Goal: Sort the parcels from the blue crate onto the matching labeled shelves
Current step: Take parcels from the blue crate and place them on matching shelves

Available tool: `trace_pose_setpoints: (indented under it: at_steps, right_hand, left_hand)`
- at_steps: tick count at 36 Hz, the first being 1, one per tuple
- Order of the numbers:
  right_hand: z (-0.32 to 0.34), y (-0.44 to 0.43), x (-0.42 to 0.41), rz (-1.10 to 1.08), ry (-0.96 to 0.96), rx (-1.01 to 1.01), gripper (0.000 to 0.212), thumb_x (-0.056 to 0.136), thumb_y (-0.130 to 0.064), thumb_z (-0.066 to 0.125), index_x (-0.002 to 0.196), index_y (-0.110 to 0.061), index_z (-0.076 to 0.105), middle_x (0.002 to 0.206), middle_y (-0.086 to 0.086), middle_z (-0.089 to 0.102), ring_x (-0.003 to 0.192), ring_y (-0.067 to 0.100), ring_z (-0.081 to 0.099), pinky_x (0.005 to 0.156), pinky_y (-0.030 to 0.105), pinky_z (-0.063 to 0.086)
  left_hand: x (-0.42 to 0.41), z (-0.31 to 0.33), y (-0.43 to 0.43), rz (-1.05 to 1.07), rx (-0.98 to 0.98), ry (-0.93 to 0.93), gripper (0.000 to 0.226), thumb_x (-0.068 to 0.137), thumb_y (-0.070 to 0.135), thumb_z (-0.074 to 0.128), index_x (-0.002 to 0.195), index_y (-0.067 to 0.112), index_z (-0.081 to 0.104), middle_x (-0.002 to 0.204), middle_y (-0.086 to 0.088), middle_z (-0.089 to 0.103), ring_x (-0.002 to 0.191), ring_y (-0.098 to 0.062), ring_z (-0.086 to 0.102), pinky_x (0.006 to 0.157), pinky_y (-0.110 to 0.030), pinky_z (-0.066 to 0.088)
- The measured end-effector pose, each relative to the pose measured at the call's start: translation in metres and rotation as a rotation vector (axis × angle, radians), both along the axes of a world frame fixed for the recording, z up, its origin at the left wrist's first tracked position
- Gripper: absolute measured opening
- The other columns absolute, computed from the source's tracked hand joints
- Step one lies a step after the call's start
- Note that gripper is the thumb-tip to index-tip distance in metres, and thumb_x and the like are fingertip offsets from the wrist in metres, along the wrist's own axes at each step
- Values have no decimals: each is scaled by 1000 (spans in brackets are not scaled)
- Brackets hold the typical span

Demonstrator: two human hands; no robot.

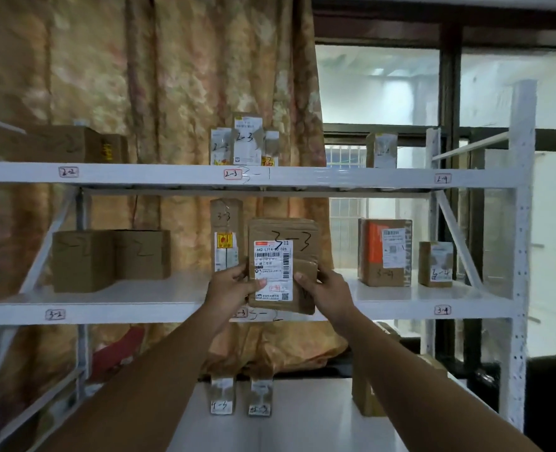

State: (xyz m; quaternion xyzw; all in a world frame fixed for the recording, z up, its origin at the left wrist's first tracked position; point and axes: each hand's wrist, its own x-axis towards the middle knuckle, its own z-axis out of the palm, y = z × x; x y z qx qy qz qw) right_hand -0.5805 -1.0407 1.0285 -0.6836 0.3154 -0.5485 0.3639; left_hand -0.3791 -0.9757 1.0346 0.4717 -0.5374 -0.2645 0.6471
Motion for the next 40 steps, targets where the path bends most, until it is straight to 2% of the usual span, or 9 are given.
trace_pose_setpoints:
  at_steps: [10,15,19,21,25,27,33,36,40]
  right_hand:
    - [6,-115,34,-92,-8,7,53,96,-32,72,147,-28,56,127,0,71,109,17,68,66,8,51]
    - [2,-161,46,-131,-6,40,49,97,-29,70,144,-24,57,124,0,69,108,20,67,75,20,54]
    - [-4,-201,56,-130,14,39,46,99,-25,68,143,-25,56,127,-1,68,109,19,65,95,40,58]
    - [-8,-215,60,-140,14,43,47,98,-26,68,144,-28,54,128,-2,68,112,20,65,99,45,57]
    - [-17,-241,69,-118,7,67,45,99,-28,68,142,-33,54,120,-8,66,107,16,64,84,25,56]
    - [-26,-252,71,-73,-70,110,45,97,-25,70,138,-35,56,123,-7,70,107,16,68,85,29,59]
    - [-28,-283,72,27,-94,214,56,86,-16,81,126,-41,51,116,-11,70,107,16,69,92,39,60]
    - [-28,-286,69,23,-9,199,64,84,-10,82,129,-39,47,110,-20,65,105,9,65,88,31,57]
    - [-31,-286,68,-12,47,224,63,84,-16,80,139,-29,51,115,-9,69,103,13,67,91,34,55]
  left_hand:
    - [32,2,-138,36,-5,-25,29,80,17,86,101,35,78,107,5,78,105,-21,72,98,-47,56]
    - [30,-4,-187,74,9,-44,42,87,14,80,126,26,69,115,2,75,107,-19,70,99,-44,56]
    - [33,-8,-223,47,65,-87,30,93,7,71,108,33,64,120,0,71,111,-23,67,101,-45,53]
    - [34,-8,-235,31,113,-149,29,95,7,68,119,24,66,123,0,71,115,-24,67,104,-46,51]
    - [40,-11,-264,45,141,-194,38,87,2,76,122,11,65,112,3,71,107,-21,68,93,-33,54]
    - [37,-15,-273,61,149,-244,37,83,-3,79,117,9,68,112,1,72,102,-18,69,88,-27,55]
    - [41,-20,-299,99,176,-266,45,88,-6,71,131,7,63,128,-9,69,117,-26,66,105,-43,52]
    - [44,-23,-306,104,198,-265,46,89,-5,70,132,10,60,129,-7,69,117,-24,66,105,-44,52]
    - [54,-30,-326,103,288,-260,60,84,7,77,138,13,53,132,-1,68,115,-22,67,103,-44,53]
